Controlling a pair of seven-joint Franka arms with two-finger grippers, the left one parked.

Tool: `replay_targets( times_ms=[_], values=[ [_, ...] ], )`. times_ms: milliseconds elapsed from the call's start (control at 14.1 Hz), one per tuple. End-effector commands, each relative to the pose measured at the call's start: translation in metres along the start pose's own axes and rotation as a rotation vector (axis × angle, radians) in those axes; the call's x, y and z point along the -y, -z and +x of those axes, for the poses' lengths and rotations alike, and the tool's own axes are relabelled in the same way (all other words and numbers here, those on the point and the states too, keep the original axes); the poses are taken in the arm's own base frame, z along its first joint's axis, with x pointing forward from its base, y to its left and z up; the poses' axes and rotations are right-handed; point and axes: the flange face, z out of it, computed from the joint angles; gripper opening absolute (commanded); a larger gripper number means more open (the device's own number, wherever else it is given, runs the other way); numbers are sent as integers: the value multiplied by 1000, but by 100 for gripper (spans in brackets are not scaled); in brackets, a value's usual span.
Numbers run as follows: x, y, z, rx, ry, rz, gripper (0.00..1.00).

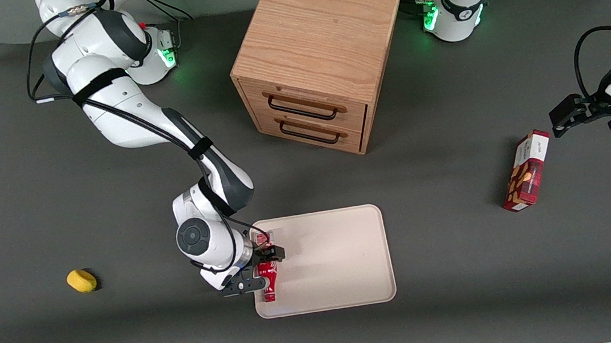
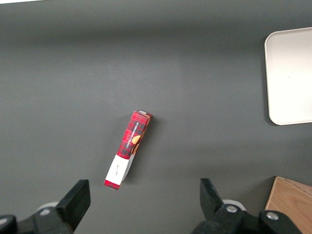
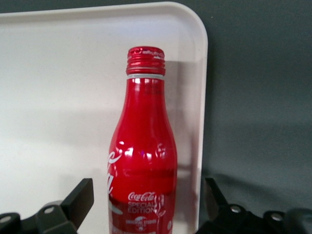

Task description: Place coke bottle on tray

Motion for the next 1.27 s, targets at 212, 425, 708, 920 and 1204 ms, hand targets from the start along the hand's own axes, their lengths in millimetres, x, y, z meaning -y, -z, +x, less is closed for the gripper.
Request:
replay_targets(
  times_ms=[212,425,708,920,1204],
  values=[
    [5,78,16,-53,-53,44,100],
    [-16,177,11,-51,-101,59,100],
    [-48,266,-14,6,-114,3,100],
    [-82,327,-47,5,-128,-74,100],
    [-137,382,-104,-18,-147,-120,100]
  ],
)
